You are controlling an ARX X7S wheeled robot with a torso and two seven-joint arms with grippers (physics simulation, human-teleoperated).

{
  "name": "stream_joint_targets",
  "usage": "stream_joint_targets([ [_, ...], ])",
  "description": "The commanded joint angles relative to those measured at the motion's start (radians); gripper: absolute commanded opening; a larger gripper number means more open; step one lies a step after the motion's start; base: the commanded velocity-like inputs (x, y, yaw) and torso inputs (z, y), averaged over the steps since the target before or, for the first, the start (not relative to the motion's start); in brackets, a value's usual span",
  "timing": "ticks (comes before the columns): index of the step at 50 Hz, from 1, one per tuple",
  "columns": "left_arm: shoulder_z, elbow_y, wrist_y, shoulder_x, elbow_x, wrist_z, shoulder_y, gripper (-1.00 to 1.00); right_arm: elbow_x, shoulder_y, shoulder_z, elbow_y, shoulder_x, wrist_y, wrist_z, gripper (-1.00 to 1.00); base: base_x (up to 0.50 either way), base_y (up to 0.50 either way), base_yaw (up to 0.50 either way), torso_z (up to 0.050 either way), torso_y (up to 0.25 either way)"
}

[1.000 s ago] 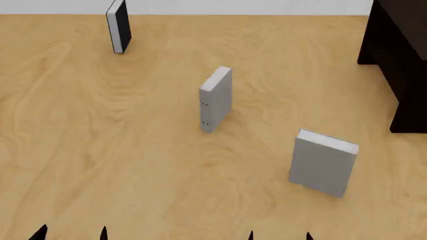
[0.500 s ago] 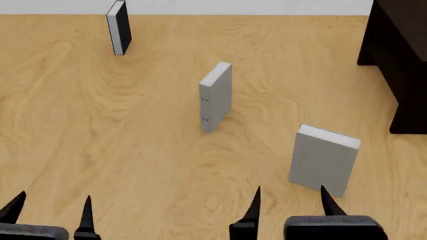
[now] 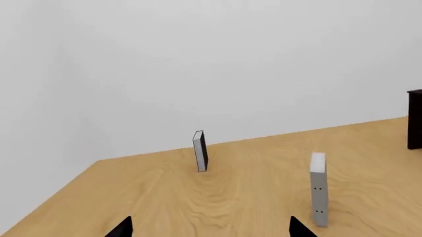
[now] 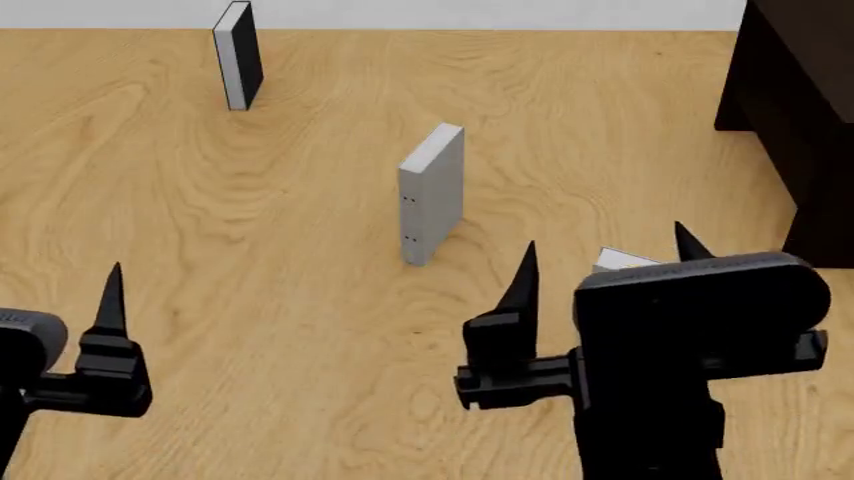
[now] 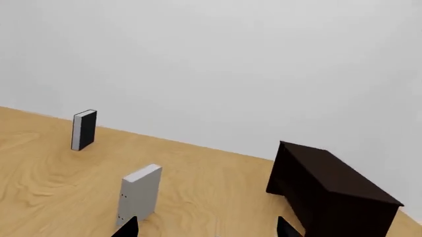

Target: Pick up the book on the right and place it on the cabinet shelf.

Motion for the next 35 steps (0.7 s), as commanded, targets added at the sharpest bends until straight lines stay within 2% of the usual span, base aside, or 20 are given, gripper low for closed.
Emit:
stream_joint_targets([
  [1, -0.035, 0.093, -0.169, -0.026, -0.025, 0.015, -0.125, 1.0, 0.011, 0.172, -0.017, -0.051, 0.02, 0.183, -0.021, 1.0, 0.0, 0.0, 0.0, 0.0, 0.0],
  [12, -0.032, 0.101, -0.23, -0.063, -0.022, 0.019, -0.204, 1.0, 0.025, 0.286, -0.011, -0.045, 0.038, 0.256, -0.045, 1.0, 0.0, 0.0, 0.0, 0.0, 0.0],
  [20, -0.052, 0.086, -0.24, -0.067, -0.031, 0.024, -0.228, 1.0, 0.029, 0.31, 0.011, -0.046, 0.045, 0.276, -0.05, 1.0, 0.0, -0.48, 0.0, 0.0, 0.0],
  [33, -0.062, 0.092, -0.201, -0.073, -0.034, 0.021, -0.184, 1.0, 0.028, 0.272, 0.044, -0.07, 0.052, 0.261, -0.045, 1.0, 0.0, -0.5, 0.0, 0.0, 0.0],
  [35, -0.063, 0.099, -0.192, -0.073, -0.035, 0.021, -0.176, 1.0, 0.006, 0.274, 0.002, -0.068, 0.075, 0.266, -0.017, 1.0, 0.0, -0.09, 0.0, 0.0, 0.0],
])
